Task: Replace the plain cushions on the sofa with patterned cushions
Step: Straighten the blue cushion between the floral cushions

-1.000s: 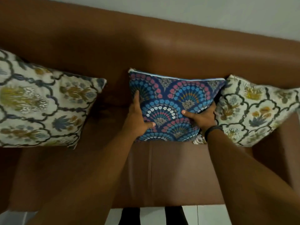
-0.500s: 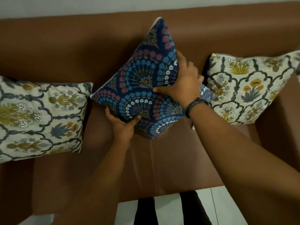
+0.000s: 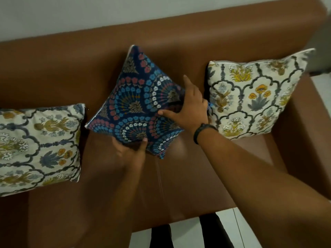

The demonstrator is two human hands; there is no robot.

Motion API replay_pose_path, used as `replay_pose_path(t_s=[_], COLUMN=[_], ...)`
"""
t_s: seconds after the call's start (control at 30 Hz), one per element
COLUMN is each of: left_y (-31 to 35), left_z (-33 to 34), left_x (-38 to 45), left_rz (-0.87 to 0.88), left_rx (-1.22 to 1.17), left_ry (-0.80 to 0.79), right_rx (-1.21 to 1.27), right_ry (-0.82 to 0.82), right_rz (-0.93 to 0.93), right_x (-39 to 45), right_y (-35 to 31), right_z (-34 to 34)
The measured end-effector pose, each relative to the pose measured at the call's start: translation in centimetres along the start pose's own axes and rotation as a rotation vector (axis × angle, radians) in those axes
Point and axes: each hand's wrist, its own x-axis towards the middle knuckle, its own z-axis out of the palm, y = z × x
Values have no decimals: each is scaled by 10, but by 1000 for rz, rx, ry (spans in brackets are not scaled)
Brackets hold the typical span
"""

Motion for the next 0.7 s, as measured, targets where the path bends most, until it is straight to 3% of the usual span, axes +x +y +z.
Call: replay_pose_path(t_s=[0.07, 0.13, 0.27, 0.33, 0.4, 0.5, 0.6, 0.7], left_y=[21, 35, 70, 92, 109, 116, 113, 109], left_z=[26, 58, 112, 168, 215, 265, 284, 291], left_x=[-39, -72, -102, -115, -118, -114, -103, -102], left_rz=[-67, 10, 351, 470, 486, 401, 346, 335], left_rx=[70, 160, 261, 361, 434, 515, 558, 530], left_ry=[71, 26, -402, -599, -687, -676, -606, -568], right_rx=[67, 176, 506, 523, 536, 553, 543, 526], right_ry=[117, 212, 383, 417, 375, 210, 19, 12], right_rz=[114, 283, 617, 705, 695, 636, 592, 540], right_x=[-20, -34, -31, -14, 6, 37, 63, 64], right_y=[43, 90, 166, 226, 273, 317, 329, 323], right_z=[-24, -46, -85, -125, -154, -176, -178, -183])
